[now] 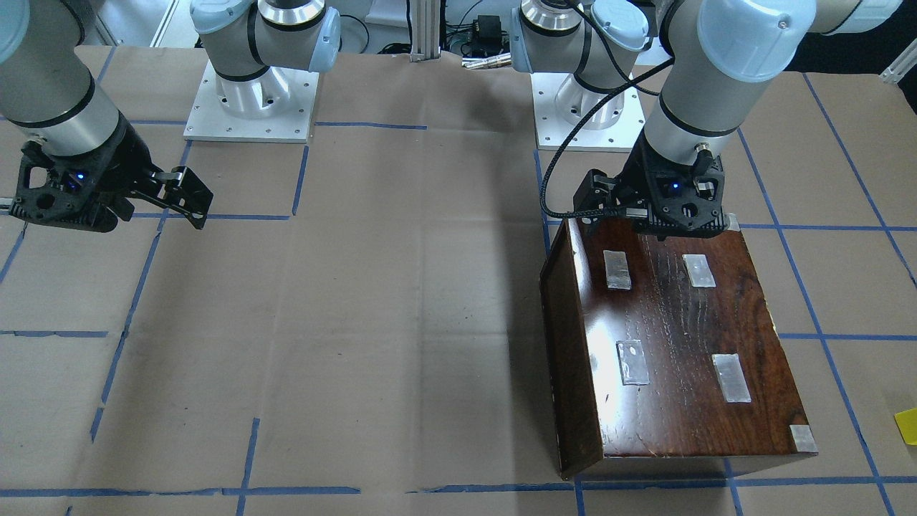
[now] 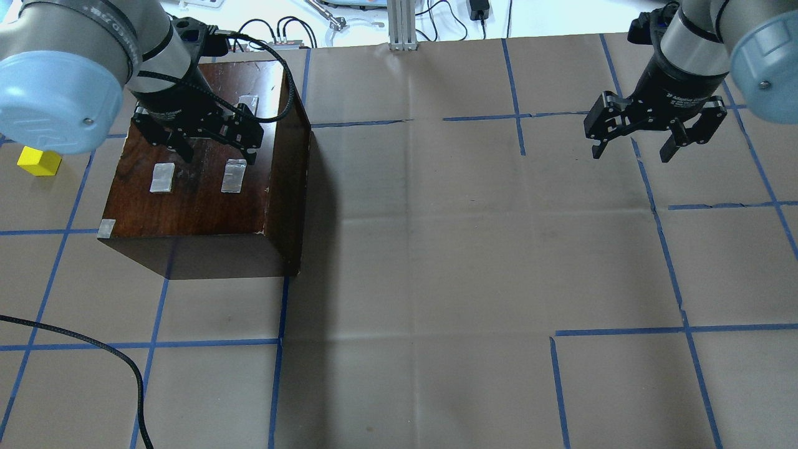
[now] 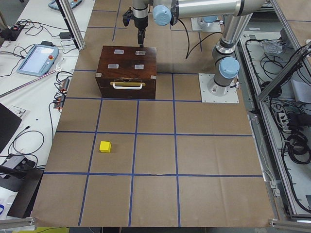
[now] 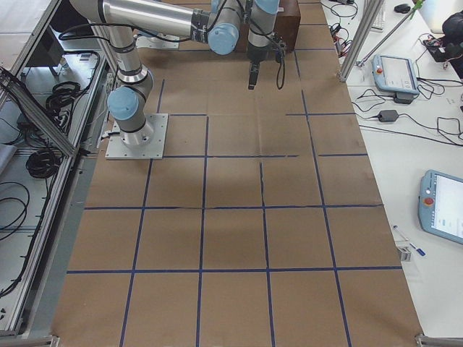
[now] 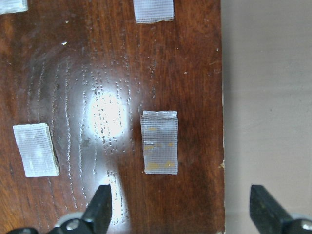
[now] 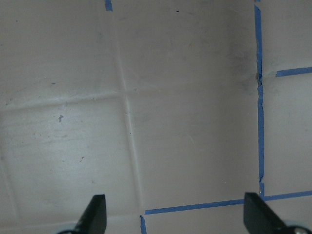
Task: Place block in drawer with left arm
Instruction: 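Lift the left gripper off the cabinet top and move toward its drawer side, then lower the left gripper and hook the white drawer handle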
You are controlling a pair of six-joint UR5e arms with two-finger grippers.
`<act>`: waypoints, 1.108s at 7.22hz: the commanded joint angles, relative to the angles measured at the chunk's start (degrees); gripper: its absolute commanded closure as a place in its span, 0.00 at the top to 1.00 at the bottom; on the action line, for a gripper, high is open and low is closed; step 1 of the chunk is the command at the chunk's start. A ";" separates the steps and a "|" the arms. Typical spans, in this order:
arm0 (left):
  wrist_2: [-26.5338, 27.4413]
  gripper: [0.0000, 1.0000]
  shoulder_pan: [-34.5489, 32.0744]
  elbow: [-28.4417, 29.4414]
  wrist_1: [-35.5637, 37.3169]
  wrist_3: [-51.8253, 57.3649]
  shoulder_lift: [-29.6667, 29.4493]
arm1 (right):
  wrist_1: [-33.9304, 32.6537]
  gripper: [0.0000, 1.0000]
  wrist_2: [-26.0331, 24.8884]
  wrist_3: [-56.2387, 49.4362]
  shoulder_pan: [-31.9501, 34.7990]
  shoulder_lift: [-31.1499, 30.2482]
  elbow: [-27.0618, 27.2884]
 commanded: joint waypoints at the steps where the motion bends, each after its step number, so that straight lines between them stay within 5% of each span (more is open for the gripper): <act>1: -0.08 0.99 0.27 0.83 -0.40 1.50 0.09 | 0.00 1.00 0.00 -0.01 0.00 0.00 0.00; 4: -0.17 0.99 6.04 0.74 -1.10 2.02 0.70 | 0.00 1.00 0.00 0.08 0.00 0.00 0.00; 8: -1.05 0.99 26.00 5.03 -1.11 20.37 -4.46 | 0.00 1.00 0.00 -0.01 0.00 0.00 0.00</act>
